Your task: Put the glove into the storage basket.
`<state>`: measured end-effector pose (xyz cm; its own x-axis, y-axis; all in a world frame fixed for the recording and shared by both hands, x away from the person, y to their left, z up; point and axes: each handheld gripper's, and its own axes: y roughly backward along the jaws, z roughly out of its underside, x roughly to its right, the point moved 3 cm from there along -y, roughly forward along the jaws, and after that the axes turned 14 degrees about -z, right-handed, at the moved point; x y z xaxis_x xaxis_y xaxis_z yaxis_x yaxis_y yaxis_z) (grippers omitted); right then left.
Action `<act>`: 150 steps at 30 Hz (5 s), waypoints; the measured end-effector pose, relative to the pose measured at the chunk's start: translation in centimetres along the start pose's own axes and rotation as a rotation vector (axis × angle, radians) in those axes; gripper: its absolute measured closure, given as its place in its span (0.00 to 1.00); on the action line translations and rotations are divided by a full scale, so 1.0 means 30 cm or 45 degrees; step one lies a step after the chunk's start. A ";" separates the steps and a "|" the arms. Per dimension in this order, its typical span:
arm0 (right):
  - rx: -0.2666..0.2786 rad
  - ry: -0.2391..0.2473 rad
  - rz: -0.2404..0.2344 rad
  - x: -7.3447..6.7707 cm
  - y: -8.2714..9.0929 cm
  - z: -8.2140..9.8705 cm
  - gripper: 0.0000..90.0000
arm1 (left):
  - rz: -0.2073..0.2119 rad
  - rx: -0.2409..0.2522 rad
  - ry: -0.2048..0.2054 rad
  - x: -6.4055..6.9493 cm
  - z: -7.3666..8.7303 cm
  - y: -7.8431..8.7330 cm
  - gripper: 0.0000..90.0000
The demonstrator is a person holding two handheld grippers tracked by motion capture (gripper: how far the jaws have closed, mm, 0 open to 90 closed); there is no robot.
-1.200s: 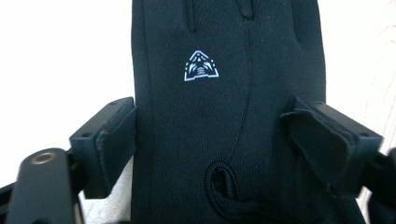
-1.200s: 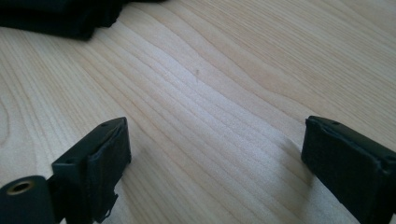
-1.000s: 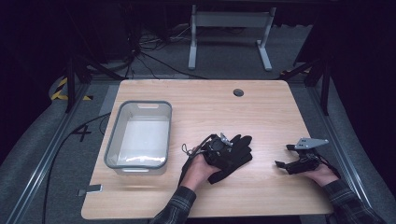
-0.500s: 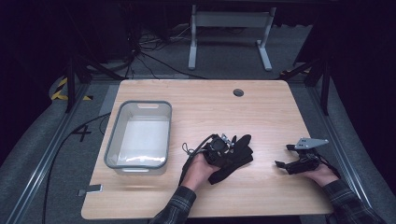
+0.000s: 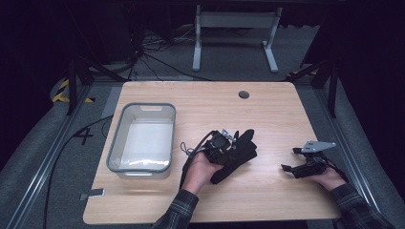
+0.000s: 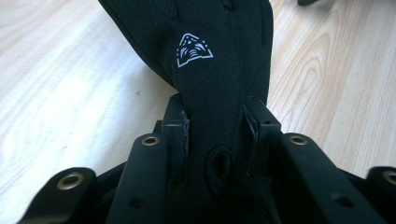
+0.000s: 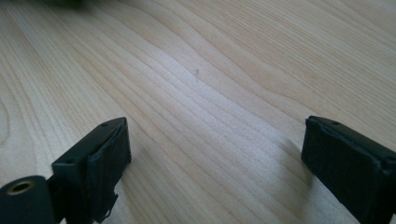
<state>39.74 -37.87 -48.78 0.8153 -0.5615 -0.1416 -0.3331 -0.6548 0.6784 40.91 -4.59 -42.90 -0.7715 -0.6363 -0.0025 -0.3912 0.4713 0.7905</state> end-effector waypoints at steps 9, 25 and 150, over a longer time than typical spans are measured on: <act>0.000 0.000 0.000 0.000 0.000 0.000 0.10 | -0.072 0.039 0.061 -0.071 -0.010 0.097 0.75; 0.000 0.000 0.000 0.000 0.000 0.000 0.10 | -0.220 0.123 0.182 -0.242 0.022 0.303 0.75; 0.003 -0.011 0.013 0.005 -0.001 -0.002 0.09 | -0.300 0.219 0.326 -0.319 0.117 0.308 0.20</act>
<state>39.89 -37.91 -48.78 0.8078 -0.5724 -0.1412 -0.3424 -0.6505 0.6780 42.91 8.01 -37.72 -0.5090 -0.8608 -0.0018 -0.6379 0.3758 0.6722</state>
